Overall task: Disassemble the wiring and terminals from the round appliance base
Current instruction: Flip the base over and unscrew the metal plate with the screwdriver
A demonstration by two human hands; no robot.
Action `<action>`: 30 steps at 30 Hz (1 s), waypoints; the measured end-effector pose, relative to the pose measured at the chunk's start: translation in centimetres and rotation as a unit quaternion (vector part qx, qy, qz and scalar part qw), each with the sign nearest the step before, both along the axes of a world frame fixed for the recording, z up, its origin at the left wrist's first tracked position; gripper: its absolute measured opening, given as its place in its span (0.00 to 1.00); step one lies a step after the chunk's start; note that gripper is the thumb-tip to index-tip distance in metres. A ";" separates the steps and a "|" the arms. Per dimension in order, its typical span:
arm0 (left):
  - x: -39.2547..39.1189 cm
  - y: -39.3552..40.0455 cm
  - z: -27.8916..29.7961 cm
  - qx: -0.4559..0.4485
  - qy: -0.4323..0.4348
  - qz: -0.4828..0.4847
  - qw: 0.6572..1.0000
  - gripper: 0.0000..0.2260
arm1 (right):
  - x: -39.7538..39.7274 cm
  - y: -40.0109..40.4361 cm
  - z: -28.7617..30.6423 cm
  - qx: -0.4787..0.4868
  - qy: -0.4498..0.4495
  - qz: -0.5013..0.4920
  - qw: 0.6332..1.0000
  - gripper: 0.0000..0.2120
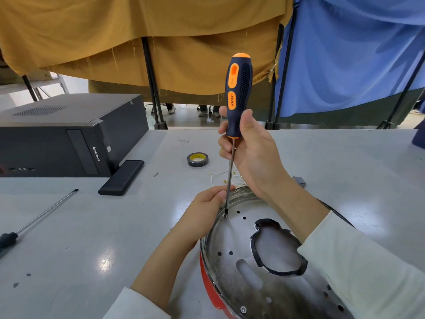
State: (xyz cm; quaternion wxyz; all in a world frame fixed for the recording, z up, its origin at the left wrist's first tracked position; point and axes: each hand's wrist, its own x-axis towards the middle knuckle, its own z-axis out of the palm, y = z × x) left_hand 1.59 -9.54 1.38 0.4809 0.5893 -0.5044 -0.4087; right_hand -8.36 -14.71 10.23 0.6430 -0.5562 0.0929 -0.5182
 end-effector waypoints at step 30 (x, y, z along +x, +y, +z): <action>0.0 0.0 0.0 0.005 0.002 -0.002 1.000 0.13 | -0.3 -0.1 0.0 0.008 0.002 -0.001 1.000 0.17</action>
